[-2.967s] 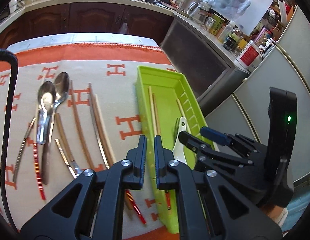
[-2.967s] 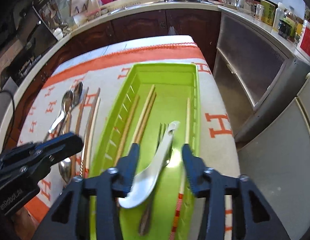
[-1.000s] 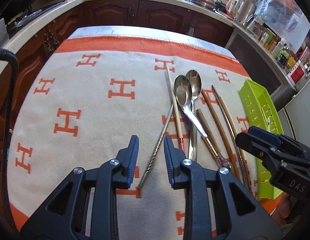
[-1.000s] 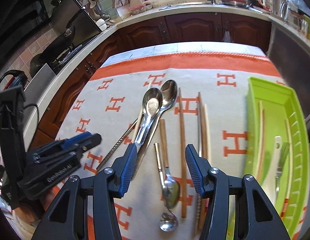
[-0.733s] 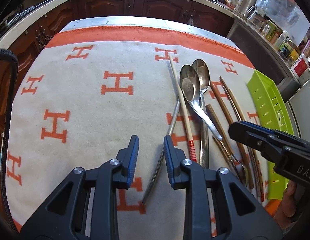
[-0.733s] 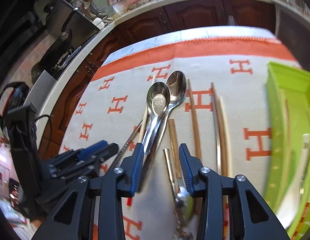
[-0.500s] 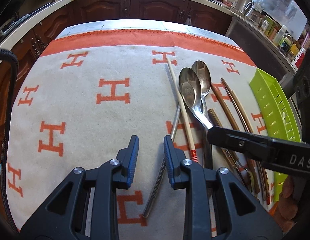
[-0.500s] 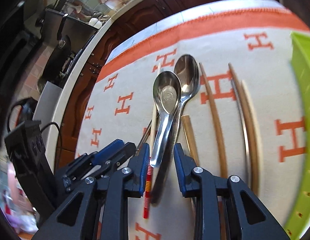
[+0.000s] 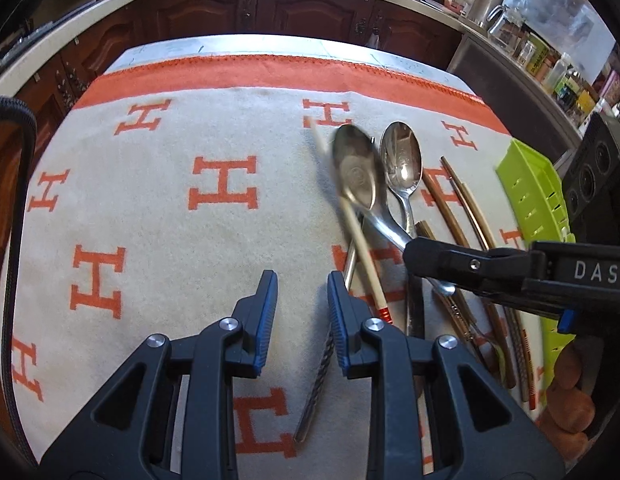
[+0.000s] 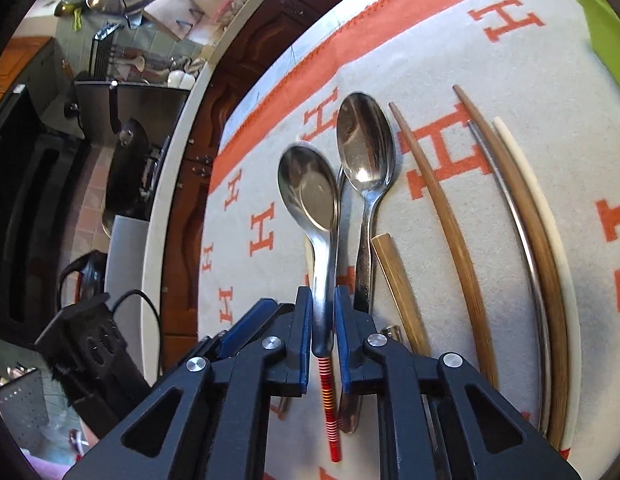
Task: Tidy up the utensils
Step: 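Lift the silver spoon with the right tool while the left tool lifts its chopstick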
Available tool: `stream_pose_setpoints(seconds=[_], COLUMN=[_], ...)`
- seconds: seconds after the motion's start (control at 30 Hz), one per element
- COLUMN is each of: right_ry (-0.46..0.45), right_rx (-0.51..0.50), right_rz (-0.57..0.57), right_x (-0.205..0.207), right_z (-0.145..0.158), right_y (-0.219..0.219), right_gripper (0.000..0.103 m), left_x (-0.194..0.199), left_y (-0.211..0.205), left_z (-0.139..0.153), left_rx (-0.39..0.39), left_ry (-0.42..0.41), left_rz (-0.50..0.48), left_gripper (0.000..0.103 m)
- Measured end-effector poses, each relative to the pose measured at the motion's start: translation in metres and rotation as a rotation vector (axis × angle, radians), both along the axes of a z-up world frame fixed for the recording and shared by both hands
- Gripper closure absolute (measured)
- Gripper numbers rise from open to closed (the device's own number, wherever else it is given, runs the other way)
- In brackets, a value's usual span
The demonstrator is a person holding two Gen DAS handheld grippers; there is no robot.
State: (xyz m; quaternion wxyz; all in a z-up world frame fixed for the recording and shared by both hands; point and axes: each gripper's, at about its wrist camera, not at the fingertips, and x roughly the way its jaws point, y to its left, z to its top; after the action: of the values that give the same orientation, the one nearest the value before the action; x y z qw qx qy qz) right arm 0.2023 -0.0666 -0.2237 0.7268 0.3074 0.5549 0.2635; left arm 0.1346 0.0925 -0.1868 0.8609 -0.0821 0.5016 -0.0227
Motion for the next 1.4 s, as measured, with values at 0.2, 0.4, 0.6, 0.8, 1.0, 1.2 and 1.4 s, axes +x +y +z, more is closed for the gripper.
stream_pose_setpoints(seconds=[0.2, 0.4, 0.6, 0.8, 1.0, 1.2, 1.4], right_ry=[-0.023, -0.024, -0.053, -0.076, -0.088, -0.096, -0.104], right_rx=[0.017, 0.024, 0.039, 0.052, 0.061, 0.073, 0.086], right_rz=[-0.020, -0.016, -0.060, -0.097, -0.115, -0.137, -0.149], right_x=[-0.009, -0.017, -0.025, -0.033, -0.042, -0.050, -0.059], right_z=[0.012, 0.017, 0.028, 0.038, 0.040, 0.041, 0.043], right_y=[-0.011, -0.018, -0.039, -0.065, -0.090, -0.116, -0.139], right_gripper=[0.102, 0.102, 0.102, 0.102, 0.102, 0.102, 0.102], left_x=[-0.005, -0.007, 0.001, 0.020, 0.037, 0.046, 0.063], left_y=[0.005, 0.001, 0.007, 0.016, 0.016, 0.013, 0.001], left_z=[0.005, 0.003, 0.000, -0.001, -0.003, 0.004, 0.005], left_rx=[-0.050, -0.077, -0.125, -0.223, -0.269, -0.304, -0.242], left_ry=[-0.001, 0.028, 0.058, 0.086, 0.098, 0.074, 0.082], left_rz=[0.004, -0.002, 0.030, 0.119, 0.182, 0.237, 0.256], left_gripper=[0.079, 0.078, 0.078, 0.078, 0.078, 0.078, 0.078])
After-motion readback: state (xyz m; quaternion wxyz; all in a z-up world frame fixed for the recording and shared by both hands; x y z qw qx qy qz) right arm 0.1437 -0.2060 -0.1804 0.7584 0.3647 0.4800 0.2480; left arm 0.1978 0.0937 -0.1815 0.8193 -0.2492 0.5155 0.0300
